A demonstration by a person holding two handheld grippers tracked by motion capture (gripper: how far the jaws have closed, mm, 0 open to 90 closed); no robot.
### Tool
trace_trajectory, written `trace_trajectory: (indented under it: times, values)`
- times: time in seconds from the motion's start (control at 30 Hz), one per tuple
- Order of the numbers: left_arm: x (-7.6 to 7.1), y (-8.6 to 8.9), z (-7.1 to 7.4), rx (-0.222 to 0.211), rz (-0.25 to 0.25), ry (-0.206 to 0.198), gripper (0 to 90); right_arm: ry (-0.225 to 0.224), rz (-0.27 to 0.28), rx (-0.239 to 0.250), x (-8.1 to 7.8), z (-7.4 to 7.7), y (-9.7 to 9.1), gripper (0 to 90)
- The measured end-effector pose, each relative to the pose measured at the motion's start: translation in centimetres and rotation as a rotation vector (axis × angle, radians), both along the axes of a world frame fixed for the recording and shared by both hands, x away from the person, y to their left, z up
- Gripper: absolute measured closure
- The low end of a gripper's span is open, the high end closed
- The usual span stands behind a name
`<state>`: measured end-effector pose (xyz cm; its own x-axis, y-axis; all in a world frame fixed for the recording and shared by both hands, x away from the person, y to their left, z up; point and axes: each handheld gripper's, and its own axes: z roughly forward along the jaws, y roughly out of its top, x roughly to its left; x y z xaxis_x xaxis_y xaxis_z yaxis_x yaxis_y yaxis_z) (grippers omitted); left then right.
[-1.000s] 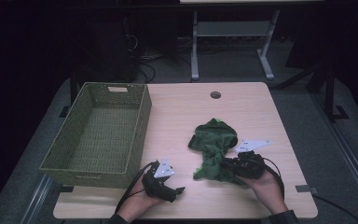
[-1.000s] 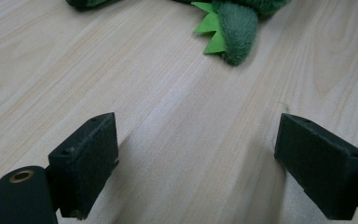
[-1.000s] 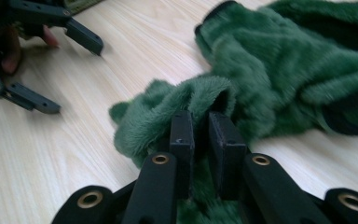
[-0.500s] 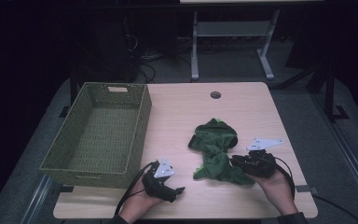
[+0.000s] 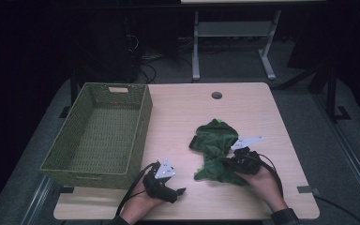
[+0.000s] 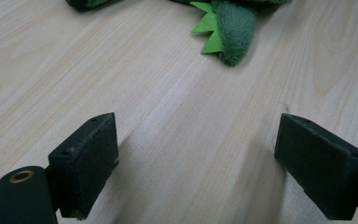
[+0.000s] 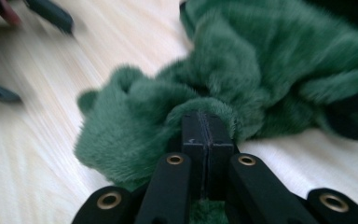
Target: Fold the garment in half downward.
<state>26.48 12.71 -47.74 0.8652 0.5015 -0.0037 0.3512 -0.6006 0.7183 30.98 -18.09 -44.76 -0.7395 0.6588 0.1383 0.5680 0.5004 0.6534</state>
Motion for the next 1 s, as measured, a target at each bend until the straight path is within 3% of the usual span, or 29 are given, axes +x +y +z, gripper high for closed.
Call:
trace_trajectory:
  times: [0.17,0.37,0.43,0.67,1.0]
  values:
    - [0.0,0.0,0.0,0.000,0.000,0.000,12.7,0.011,0.016,-0.038,-0.1,-1.0,0.6,89.7]
    - [0.0,0.0,0.0,0.000,0.000,0.000,12.7,0.013,0.005,-0.017,-0.3,-1.1,0.3,89.1]
    - [0.0,0.0,0.0,0.000,0.001,0.000,12.7,-0.008,-0.005,0.002,-0.5,-0.7,0.0,83.4]
    - [0.0,-0.1,0.0,0.002,0.014,-0.001,12.6,-0.068,-0.058,0.059,-1.4,1.3,-2.6,78.4]
    - [0.0,-0.2,0.0,0.001,0.023,-0.001,12.6,-0.082,-0.113,0.049,-3.1,0.9,-7.1,71.6]
